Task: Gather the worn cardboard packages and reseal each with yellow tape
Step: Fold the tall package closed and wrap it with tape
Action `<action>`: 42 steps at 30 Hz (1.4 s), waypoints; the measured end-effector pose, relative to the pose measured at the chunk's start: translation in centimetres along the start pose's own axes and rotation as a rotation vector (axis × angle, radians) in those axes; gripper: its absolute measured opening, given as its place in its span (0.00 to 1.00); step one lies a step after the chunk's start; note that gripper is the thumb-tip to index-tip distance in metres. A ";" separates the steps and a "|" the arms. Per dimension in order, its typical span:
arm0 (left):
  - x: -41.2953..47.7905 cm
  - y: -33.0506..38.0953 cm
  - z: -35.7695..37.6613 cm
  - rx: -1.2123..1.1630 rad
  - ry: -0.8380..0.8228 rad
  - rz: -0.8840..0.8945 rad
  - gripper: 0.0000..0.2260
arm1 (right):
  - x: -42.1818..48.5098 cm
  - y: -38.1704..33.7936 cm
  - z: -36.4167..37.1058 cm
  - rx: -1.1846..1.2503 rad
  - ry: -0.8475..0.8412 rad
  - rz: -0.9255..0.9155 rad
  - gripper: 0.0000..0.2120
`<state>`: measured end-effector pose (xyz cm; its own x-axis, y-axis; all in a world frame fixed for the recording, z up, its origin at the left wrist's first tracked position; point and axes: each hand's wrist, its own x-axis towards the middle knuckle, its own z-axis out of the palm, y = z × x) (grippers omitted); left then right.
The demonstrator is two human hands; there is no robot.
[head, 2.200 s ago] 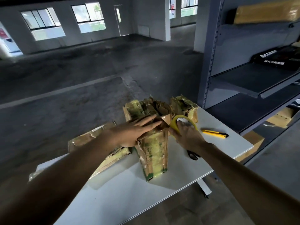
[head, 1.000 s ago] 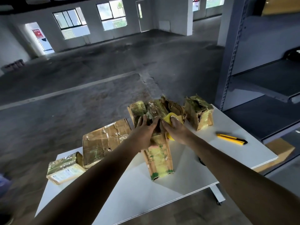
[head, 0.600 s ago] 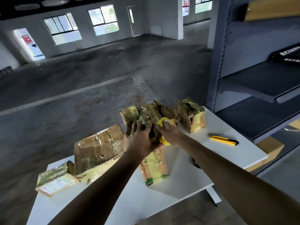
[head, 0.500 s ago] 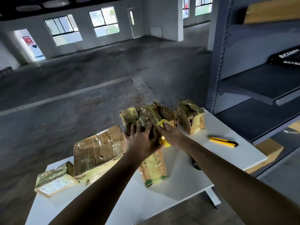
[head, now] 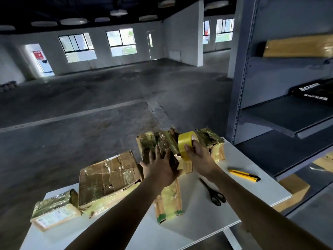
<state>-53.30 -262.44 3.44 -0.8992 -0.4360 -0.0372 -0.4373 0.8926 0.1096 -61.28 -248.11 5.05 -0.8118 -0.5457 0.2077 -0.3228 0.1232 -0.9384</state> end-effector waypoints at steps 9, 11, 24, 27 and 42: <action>-1.1 -4.1 -4.9 -0.578 0.012 0.050 0.32 | -0.5 -5.1 1.2 0.231 -0.019 -0.045 0.14; -1.7 -4.6 -6.4 -0.595 0.216 0.030 0.23 | -0.6 -6.1 2.1 0.269 -0.076 -0.044 0.10; -5.6 -10.9 -9.1 -1.015 0.072 0.334 0.45 | -1.6 -10.1 10.2 0.536 -0.115 0.115 0.10; -6.3 -11.5 -9.2 -1.115 0.220 0.287 0.38 | -2.0 -10.1 11.3 0.533 -0.134 0.073 0.13; -8.1 -11.3 -7.2 -0.868 0.571 0.348 0.20 | -3.9 -8.8 12.9 0.475 -0.151 0.117 0.28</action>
<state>-40.94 -269.85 9.64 -0.7342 -0.3647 0.5726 0.2000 0.6898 0.6958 -48.98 -257.74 8.94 -0.7389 -0.6685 0.0846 0.0512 -0.1809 -0.9822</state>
